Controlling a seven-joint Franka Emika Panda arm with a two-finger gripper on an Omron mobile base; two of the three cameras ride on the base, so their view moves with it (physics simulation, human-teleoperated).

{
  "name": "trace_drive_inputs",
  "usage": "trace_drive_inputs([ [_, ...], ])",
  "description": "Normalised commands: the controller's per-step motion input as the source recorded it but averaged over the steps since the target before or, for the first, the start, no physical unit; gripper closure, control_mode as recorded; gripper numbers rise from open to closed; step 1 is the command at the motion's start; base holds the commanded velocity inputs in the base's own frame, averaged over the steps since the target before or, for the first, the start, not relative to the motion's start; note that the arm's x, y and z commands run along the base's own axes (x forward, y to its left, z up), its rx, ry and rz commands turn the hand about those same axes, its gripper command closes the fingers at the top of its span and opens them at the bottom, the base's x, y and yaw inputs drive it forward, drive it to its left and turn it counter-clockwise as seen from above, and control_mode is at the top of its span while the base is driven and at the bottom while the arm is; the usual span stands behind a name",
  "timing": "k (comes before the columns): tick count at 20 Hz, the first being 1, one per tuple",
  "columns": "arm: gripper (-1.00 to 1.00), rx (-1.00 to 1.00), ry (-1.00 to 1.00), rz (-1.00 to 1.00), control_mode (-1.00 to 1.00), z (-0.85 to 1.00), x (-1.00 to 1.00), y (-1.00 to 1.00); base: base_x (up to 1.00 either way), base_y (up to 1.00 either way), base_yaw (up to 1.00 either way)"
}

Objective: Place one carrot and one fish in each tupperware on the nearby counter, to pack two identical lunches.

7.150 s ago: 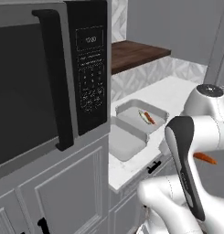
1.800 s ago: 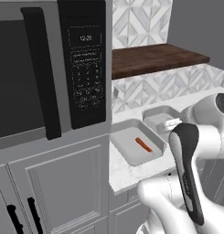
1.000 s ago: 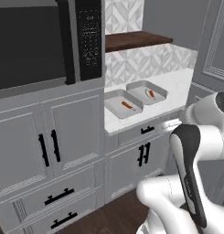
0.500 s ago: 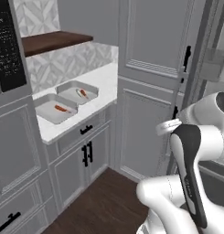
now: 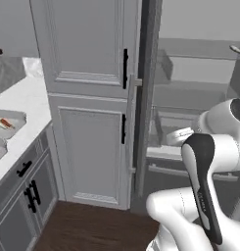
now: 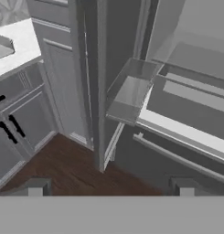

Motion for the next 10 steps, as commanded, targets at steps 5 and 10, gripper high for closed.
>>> trace_drive_inputs([
  [5,-1.0,0.0,0.0,0.0,1.0,0.0,0.0,0.0,-0.14,-0.15,-0.69],
  [10,-1.0,0.0,0.0,0.0,1.0,0.0,0.0,0.0,-0.08,-0.48,-0.59],
])
